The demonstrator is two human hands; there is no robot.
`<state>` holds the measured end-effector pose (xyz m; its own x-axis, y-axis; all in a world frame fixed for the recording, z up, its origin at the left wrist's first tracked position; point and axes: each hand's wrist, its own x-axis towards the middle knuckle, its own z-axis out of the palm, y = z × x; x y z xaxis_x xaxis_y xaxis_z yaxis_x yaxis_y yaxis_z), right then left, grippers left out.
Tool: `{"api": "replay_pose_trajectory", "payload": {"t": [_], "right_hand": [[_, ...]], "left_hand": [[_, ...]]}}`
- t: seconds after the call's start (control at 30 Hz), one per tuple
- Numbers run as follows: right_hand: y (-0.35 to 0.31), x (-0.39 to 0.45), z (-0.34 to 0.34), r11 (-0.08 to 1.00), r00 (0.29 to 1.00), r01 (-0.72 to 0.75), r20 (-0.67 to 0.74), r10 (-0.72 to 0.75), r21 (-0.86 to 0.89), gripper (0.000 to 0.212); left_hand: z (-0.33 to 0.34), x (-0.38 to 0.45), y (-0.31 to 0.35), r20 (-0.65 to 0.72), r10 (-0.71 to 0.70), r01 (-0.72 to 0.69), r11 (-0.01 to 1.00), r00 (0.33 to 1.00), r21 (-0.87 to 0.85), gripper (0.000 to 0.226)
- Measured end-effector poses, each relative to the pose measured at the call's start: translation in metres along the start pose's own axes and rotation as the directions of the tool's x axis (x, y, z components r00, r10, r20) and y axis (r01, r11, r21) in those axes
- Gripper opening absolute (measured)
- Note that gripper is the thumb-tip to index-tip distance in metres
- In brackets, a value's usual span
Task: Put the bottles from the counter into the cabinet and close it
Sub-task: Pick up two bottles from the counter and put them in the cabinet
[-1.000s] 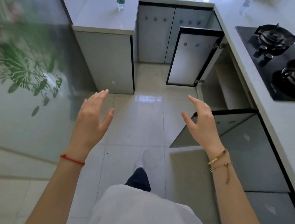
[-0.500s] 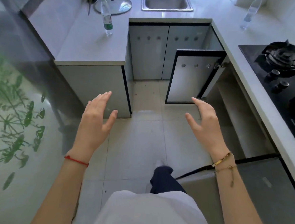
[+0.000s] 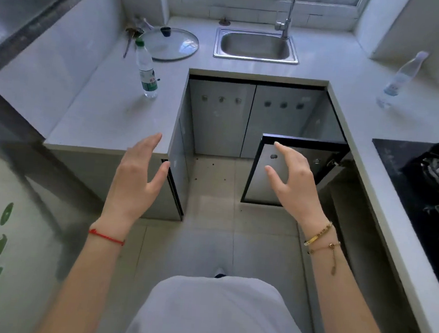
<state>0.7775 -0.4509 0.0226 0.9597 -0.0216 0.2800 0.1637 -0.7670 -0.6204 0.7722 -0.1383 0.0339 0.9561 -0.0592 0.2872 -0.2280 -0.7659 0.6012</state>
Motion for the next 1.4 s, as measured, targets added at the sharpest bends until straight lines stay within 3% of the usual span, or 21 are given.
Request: {"api": "replay_pose_trajectory", "payload": {"t": [0.43, 0.8, 1.4], "right_hand": [[0.040, 0.213, 0.065, 0.995, 0.990, 0.083, 0.105, -0.089, 0.062, 0.053], [0.033, 0.387, 0.121, 0.994, 0.982, 0.109, 0.155, -0.111, 0.021, 0.052], [0.025, 0.507, 0.175, 0.984, 0.934, 0.160, 0.310, -0.178, 0.082, 0.051]], "left_hand": [[0.041, 0.176, -0.054, -0.074, -0.142, 0.147, 0.987, 0.987, 0.064, 0.054], [0.052, 0.326, -0.108, -0.109, -0.192, 0.201, 0.977, 0.975, 0.077, 0.054], [0.050, 0.425, -0.156, -0.219, -0.365, 0.392, 0.915, 0.905, 0.096, 0.058]]}}
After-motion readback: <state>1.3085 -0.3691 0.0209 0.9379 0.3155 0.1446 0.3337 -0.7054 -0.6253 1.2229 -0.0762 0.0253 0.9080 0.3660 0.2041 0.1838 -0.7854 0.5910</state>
